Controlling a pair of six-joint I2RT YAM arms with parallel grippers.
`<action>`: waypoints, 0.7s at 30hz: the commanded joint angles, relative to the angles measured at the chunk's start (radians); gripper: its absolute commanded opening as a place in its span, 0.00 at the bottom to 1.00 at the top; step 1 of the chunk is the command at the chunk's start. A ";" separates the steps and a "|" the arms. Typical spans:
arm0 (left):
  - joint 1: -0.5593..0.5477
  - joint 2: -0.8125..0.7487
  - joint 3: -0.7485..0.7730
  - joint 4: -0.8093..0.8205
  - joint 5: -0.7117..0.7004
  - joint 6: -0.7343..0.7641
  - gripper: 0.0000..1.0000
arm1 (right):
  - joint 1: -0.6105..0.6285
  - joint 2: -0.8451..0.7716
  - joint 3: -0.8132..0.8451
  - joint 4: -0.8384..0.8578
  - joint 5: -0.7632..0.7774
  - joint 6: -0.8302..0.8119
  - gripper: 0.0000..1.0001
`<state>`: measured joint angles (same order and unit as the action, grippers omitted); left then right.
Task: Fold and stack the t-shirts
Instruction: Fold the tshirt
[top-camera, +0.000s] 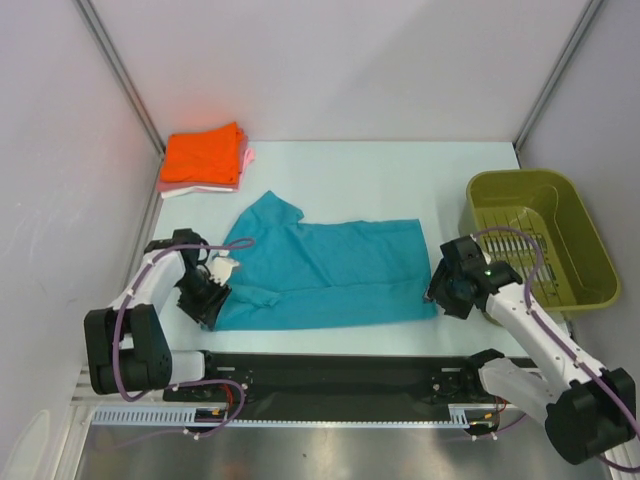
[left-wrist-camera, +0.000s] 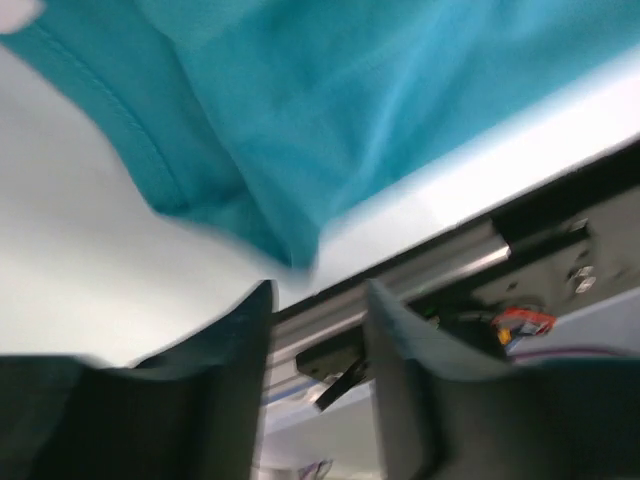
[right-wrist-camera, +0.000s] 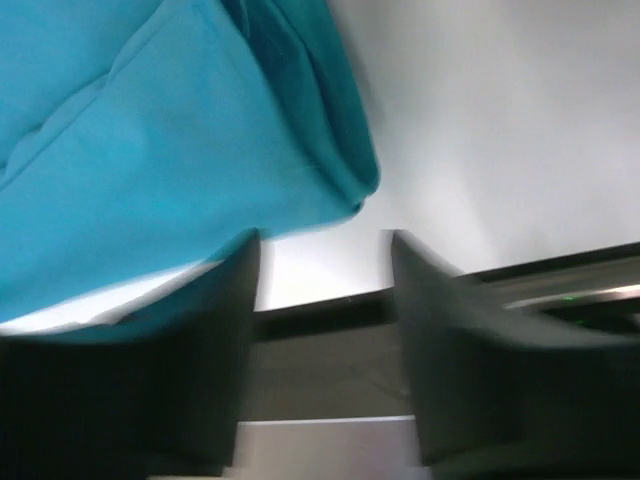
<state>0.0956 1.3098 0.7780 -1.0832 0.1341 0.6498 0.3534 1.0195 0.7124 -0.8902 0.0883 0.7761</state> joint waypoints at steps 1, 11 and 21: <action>-0.004 -0.015 0.013 -0.084 -0.019 0.051 0.55 | -0.001 -0.052 0.012 -0.078 0.063 0.069 0.65; -0.008 -0.006 0.242 -0.055 0.148 0.093 0.59 | 0.212 0.182 0.278 0.250 -0.188 -0.262 0.63; -0.008 0.060 0.138 0.060 0.304 0.028 0.52 | 0.617 0.589 0.461 0.731 -0.438 -0.676 0.42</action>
<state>0.0914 1.3750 0.9211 -1.0718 0.3180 0.6724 0.9077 1.5307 1.0908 -0.3454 -0.2180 0.2836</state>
